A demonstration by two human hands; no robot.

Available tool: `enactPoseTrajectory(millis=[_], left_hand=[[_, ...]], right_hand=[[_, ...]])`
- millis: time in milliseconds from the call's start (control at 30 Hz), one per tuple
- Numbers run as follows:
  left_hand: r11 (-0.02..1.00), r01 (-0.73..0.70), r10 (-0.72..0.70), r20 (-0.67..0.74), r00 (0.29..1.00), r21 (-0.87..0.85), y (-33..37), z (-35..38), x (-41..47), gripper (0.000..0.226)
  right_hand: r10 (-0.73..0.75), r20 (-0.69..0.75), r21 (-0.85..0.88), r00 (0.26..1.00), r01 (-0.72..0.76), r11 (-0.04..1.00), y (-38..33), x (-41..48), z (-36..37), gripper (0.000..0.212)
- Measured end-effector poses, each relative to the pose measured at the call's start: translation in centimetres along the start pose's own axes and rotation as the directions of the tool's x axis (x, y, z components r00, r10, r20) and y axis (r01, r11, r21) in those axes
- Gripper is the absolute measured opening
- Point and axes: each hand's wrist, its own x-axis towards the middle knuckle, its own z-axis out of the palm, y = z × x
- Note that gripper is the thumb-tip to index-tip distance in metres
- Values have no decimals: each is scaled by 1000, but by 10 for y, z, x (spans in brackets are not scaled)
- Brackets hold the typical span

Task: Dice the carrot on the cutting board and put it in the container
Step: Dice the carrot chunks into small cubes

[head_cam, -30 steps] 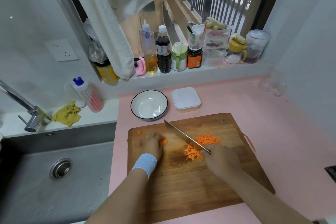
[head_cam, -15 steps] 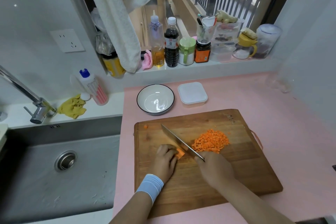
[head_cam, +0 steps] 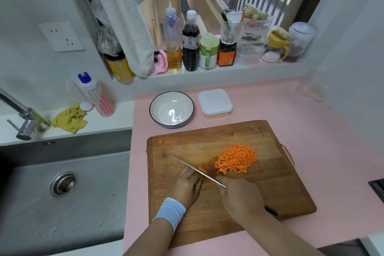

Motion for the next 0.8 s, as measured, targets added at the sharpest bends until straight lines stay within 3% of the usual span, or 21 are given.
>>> enactPoseTrajectory(millis=[200,433,800], left_hand=[[1000,-5,5,8,1000,-4,0,0,0,9],[1000,1,-1,21,1000,7,0,-1,1,8],[999,-9,9,12,1000,42,1,-1,-1,3]], right_hand=[[-10,19,8,1000,9,1000,-1,-1,-5,32],[73,148,100,986,-88,991,4,18,-2,19],[27,123,101,992,-40,994,2,18,3,22]])
